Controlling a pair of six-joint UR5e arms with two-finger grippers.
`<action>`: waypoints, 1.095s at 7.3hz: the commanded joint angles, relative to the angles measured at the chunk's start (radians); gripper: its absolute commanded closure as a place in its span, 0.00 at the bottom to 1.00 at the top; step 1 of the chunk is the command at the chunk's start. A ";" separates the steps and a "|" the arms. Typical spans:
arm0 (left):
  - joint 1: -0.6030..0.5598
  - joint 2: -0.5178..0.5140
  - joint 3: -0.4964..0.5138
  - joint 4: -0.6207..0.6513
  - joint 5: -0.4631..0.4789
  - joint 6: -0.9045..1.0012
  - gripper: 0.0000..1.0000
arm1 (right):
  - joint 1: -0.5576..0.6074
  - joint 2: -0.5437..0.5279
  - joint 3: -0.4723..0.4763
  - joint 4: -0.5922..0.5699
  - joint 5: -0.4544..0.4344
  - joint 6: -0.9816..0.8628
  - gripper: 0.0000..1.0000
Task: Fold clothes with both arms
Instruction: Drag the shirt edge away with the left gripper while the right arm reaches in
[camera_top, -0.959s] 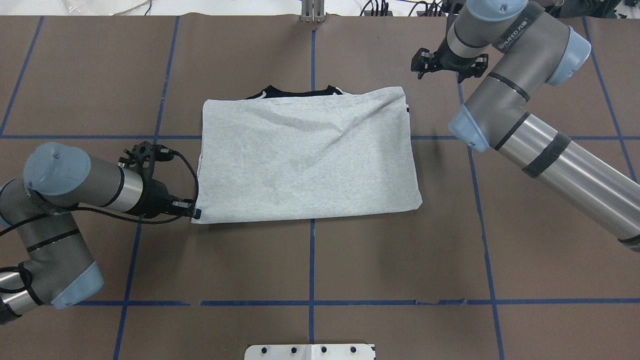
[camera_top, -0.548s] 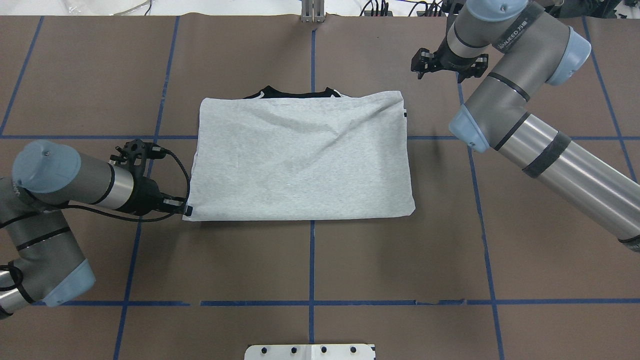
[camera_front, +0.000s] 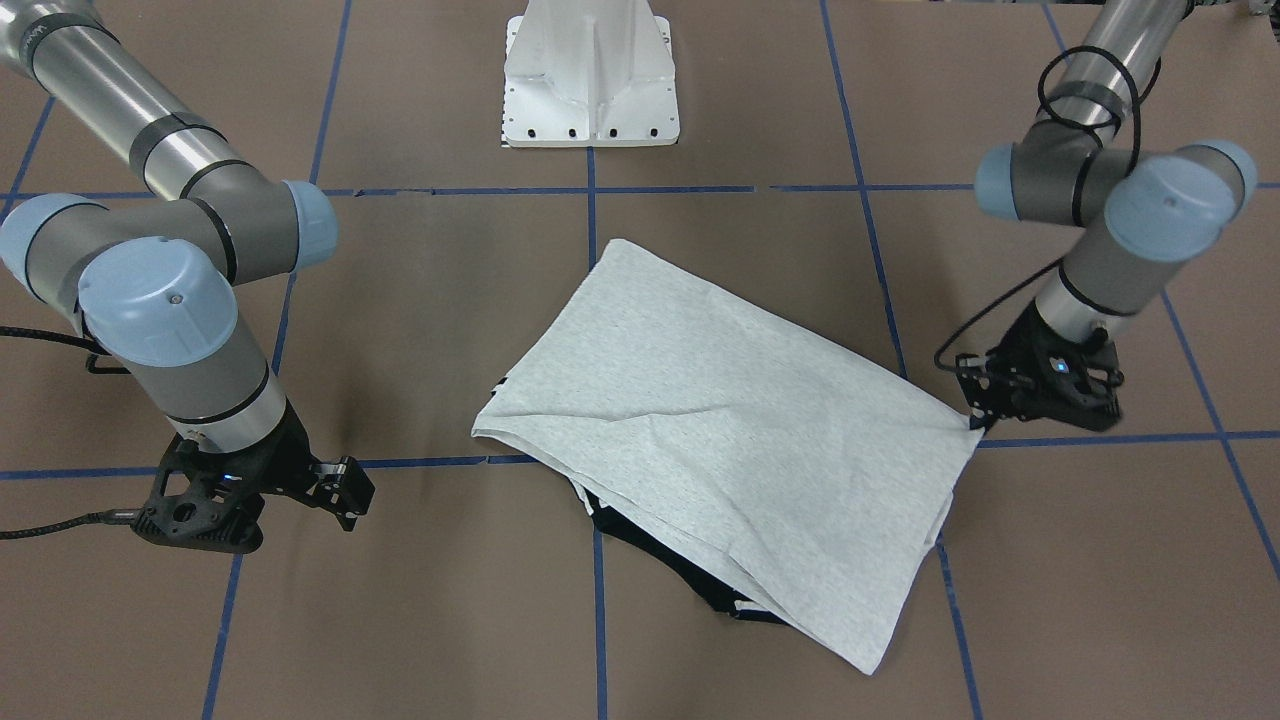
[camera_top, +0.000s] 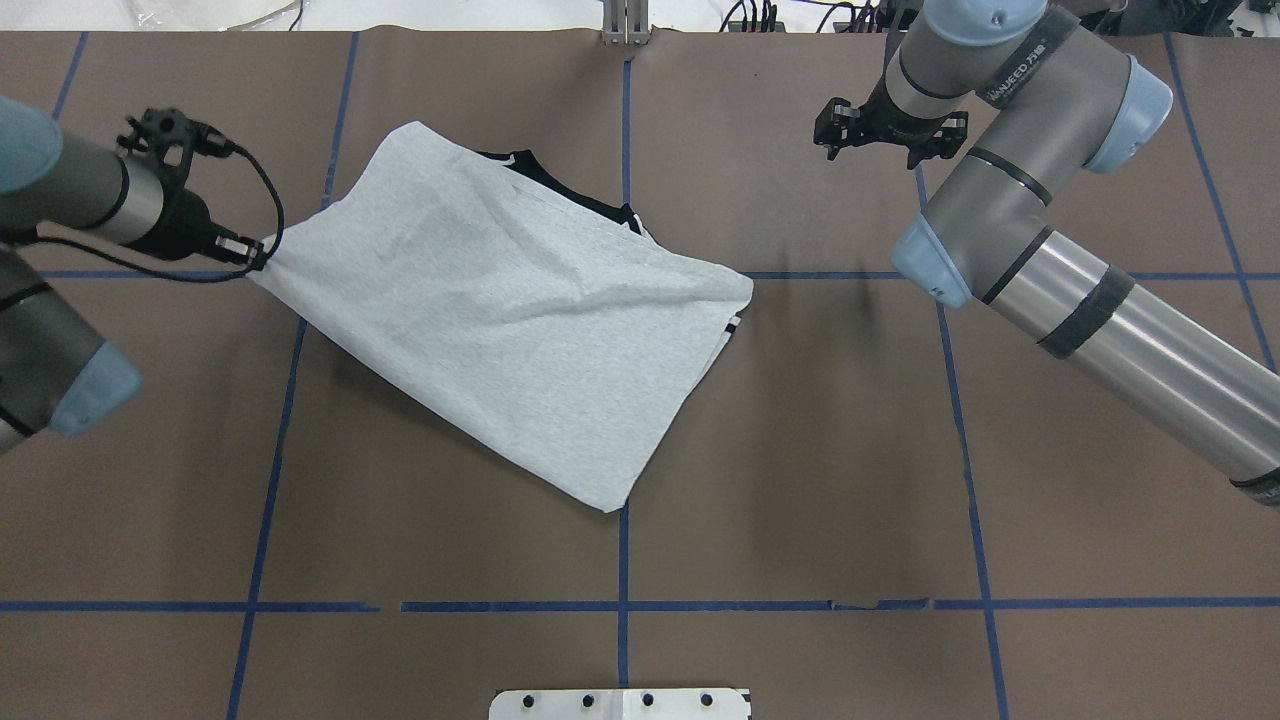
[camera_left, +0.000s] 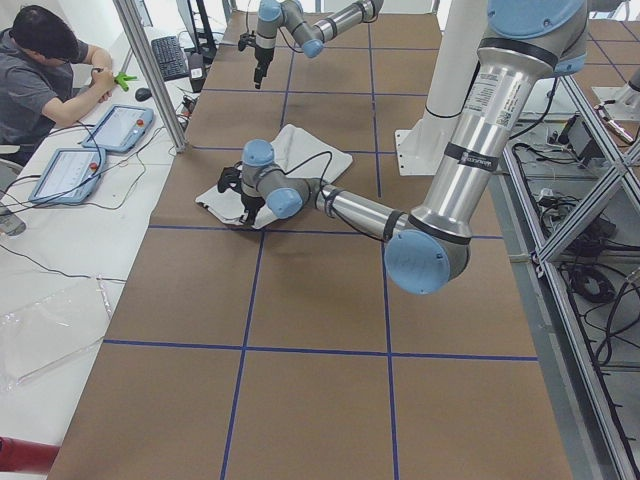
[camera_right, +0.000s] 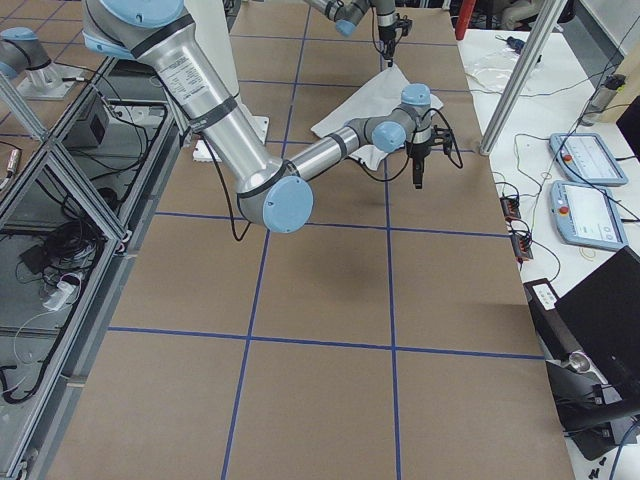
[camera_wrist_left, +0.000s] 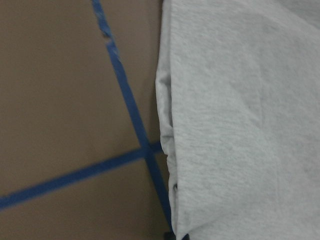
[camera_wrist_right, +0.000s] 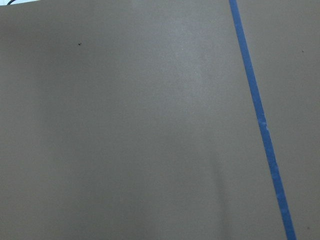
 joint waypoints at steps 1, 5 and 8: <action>-0.031 -0.213 0.245 0.007 0.076 0.028 1.00 | -0.035 0.007 -0.005 0.061 -0.001 0.083 0.00; -0.033 -0.349 0.493 -0.162 0.136 0.028 0.31 | -0.078 0.100 -0.037 0.069 -0.030 0.188 0.00; -0.062 -0.323 0.449 -0.179 0.047 0.028 0.00 | -0.185 0.273 -0.332 0.343 -0.218 0.422 0.00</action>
